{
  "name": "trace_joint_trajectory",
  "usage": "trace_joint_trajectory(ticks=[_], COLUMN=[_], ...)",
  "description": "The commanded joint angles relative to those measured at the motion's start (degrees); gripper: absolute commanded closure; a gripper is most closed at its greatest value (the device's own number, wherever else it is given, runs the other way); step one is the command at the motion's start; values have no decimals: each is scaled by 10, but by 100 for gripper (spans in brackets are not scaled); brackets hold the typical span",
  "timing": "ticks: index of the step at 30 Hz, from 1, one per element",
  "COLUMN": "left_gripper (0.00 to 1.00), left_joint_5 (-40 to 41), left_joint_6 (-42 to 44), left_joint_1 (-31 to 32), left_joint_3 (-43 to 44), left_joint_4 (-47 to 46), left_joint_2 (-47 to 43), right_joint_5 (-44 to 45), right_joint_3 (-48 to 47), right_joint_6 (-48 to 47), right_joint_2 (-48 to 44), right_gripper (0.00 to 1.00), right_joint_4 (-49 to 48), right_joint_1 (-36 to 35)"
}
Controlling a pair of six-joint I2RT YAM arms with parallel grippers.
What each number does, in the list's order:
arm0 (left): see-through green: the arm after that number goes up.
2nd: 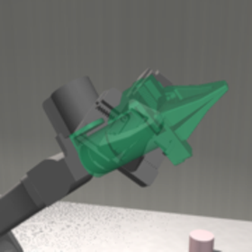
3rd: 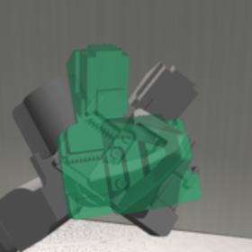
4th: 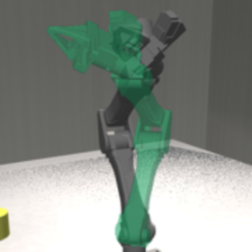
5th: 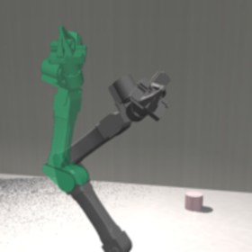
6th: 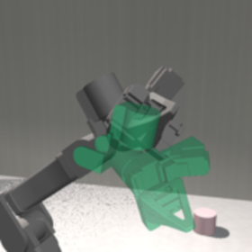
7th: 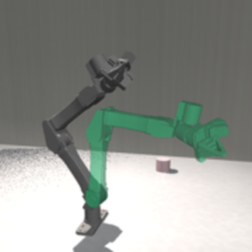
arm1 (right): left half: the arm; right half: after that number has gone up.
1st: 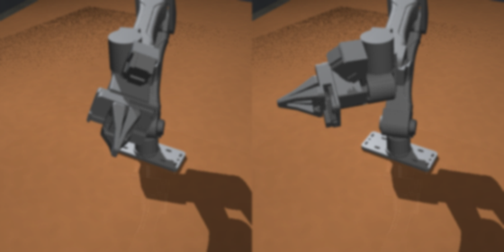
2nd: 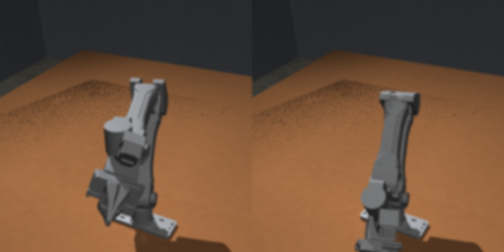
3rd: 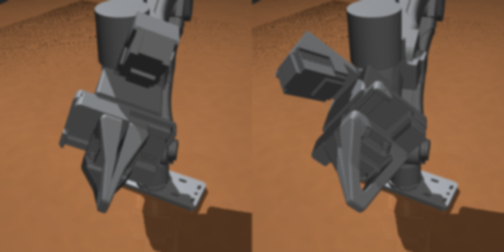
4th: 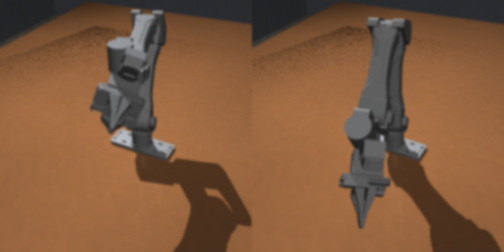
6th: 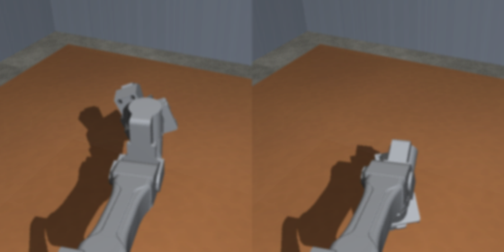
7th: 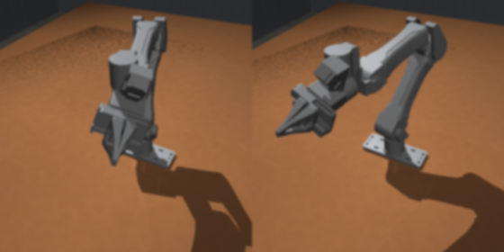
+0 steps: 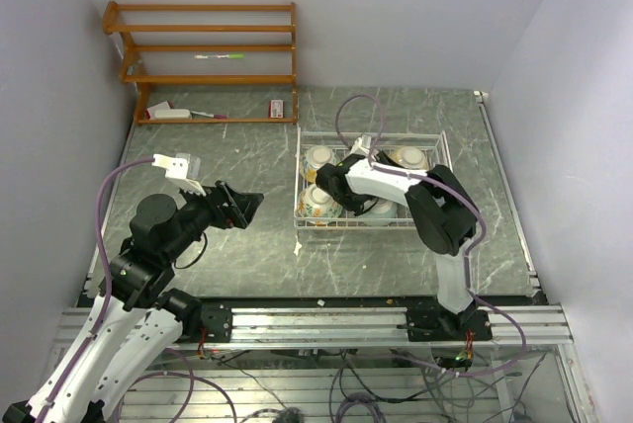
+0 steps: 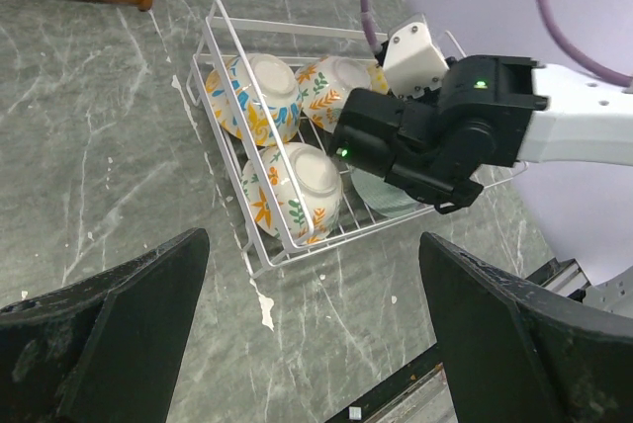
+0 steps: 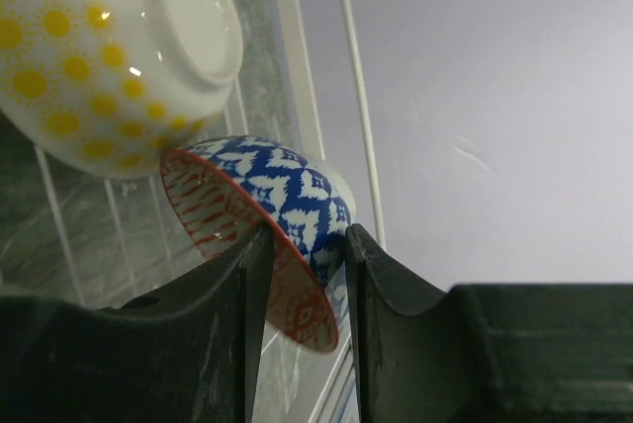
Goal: Load the bowls into the dish rack
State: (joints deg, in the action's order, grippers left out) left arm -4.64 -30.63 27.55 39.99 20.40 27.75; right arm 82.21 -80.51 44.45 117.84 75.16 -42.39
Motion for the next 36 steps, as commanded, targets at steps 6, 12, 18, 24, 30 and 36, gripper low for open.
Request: trace_joint_trajectory(ticks=[6,12,18,24,30,36], left_gripper=[2,2,2,2,2,2], left_joint_5=[5,6,11,9,11,16], left_joint_6=[4,1,4,2,4,7], left_joint_1=[1,1,1,1,1,1], left_joint_3=[12,9,11,9,11,16], left_joint_4=[-4,-3,3,-1,2,9], left_joint_2=[-1,-4,-2,0,3,3], right_joint_5=[-177,-194,-229,-269,-288,-336], right_joint_3=[101,96,110,127,130,132], right_joint_6=[-250,-247,-239,-246,-250,-254], right_joint_2=[-154,-120,-128,-154,-162,-189], right_gripper=[63,54,49,49,48,43], right_joint_4=[-369,-355,-368,-390,-399,-419], right_joint_1=[4,4,2,1,2,6])
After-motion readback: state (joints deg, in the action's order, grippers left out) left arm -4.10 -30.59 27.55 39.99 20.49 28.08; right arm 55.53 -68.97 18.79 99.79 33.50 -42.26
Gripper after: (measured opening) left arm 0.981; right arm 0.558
